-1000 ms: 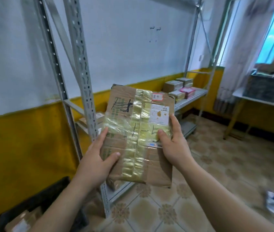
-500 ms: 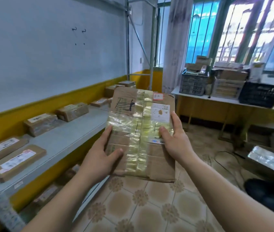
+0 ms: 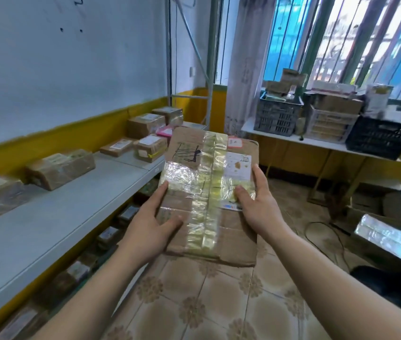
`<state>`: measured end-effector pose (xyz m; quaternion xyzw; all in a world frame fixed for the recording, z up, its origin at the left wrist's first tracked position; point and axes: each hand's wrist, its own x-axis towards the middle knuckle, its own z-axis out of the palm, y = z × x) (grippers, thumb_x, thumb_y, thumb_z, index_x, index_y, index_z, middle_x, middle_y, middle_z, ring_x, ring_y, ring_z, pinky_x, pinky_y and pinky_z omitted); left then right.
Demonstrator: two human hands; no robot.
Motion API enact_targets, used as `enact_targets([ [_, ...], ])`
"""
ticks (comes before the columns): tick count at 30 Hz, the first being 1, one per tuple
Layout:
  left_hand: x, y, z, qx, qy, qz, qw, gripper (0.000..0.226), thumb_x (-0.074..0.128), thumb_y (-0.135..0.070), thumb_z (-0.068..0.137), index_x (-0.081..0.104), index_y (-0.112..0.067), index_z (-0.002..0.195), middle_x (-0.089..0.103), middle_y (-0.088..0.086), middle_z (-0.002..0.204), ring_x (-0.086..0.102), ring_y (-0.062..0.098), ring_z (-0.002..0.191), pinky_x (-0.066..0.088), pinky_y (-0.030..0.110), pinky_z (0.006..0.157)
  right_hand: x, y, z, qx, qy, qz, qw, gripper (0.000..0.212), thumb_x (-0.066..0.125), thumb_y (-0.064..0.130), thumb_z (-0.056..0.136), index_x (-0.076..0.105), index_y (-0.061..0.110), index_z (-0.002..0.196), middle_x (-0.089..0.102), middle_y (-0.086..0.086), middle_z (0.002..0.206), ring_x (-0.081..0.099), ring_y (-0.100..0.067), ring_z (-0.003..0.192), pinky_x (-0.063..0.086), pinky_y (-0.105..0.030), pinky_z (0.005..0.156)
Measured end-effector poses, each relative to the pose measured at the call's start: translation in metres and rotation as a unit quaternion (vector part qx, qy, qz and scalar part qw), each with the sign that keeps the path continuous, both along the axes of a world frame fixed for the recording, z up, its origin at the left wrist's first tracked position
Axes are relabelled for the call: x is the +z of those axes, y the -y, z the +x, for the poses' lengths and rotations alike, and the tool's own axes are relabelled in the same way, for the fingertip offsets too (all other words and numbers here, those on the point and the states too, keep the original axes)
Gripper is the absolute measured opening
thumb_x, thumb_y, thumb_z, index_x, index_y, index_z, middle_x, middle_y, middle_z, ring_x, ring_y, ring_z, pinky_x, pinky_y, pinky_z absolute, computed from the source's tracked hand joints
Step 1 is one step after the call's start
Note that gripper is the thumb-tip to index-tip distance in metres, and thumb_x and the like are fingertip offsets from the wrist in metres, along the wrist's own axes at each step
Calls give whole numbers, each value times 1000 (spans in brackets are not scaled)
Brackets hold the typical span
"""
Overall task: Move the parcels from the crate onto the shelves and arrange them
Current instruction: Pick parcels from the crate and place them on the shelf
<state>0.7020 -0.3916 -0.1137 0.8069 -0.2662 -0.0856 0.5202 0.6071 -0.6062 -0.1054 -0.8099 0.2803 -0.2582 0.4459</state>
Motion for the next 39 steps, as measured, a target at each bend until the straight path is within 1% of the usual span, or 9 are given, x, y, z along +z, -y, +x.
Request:
enact_targets([
  [3, 5, 30, 53, -21, 6, 0, 1000, 78, 67, -28, 88, 22, -44, 149, 40, -12, 146, 46, 13, 126, 40, 37, 107, 8, 27, 44, -10, -7, 9, 1000, 66, 53, 37, 101, 15, 44, 154, 48, 11, 133, 48, -17, 113, 40, -36, 96],
  [12, 3, 138, 154, -63, 3, 18, 998, 79, 68, -29, 86, 23, -47, 148, 39, -12, 150, 45, 15, 131, 39, 45, 109, 5, 125, 128, -52, -4, 42, 998, 67, 53, 38, 100, 14, 46, 154, 47, 13, 124, 54, -17, 102, 42, -34, 85],
  [17, 0, 215, 192, -48, 25, 19, 998, 76, 67, -28, 88, 24, -42, 149, 35, -24, 137, 36, -1, 121, 33, 24, 103, -5, 202, 171, -41, 4, 52, 998, 66, 53, 37, 100, 14, 47, 153, 50, 11, 123, 56, -3, 87, 46, -32, 71],
  [20, 9, 271, 213, -45, 45, 22, 998, 74, 66, -27, 89, 25, -40, 149, 32, -29, 126, 34, -7, 113, 31, 10, 88, 0, 258, 196, -34, 12, 42, 998, 67, 53, 37, 100, 14, 45, 154, 50, 12, 121, 54, -2, 86, 46, -34, 78],
  [23, 23, 319, 233, -41, 42, 14, 998, 74, 66, -26, 90, 24, -39, 149, 33, -29, 124, 38, -5, 112, 30, 16, 90, 14, 308, 218, -25, 20, 47, 998, 67, 53, 37, 100, 13, 46, 154, 50, 11, 125, 58, -10, 88, 49, -33, 71],
  [26, 38, 367, 253, -35, 49, 18, 998, 75, 65, -25, 90, 23, -39, 150, 34, -26, 124, 43, 1, 109, 33, 20, 89, 30, 356, 240, -13, 26, 37, 999, 67, 52, 36, 101, 12, 45, 155, 49, 12, 121, 55, -2, 75, 43, -21, 55],
  [31, 44, 418, 289, -19, 49, 11, 999, 77, 65, -24, 91, 20, -36, 152, 37, -11, 147, 46, 10, 118, 35, 21, 92, 40, 413, 284, 12, 41, 33, 999, 66, 53, 33, 102, 14, 44, 155, 49, 14, 120, 54, 2, 79, 40, -17, 56],
  [36, 32, 460, 342, 0, 31, 1, 1000, 76, 67, -25, 90, 23, -38, 151, 39, -20, 131, 41, 0, 113, 34, 0, 67, 28, 458, 343, 23, 26, 37, 999, 67, 52, 35, 102, 13, 42, 155, 51, 13, 116, 53, 2, 81, 41, -19, 60],
  [39, 26, 489, 382, 8, 31, 4, 999, 75, 67, -26, 90, 25, -37, 151, 41, -20, 129, 42, 0, 110, 34, -3, 65, 20, 488, 387, 29, 21, 36, 999, 69, 53, 37, 101, 12, 42, 156, 52, 12, 124, 56, -3, 87, 44, -23, 66],
])
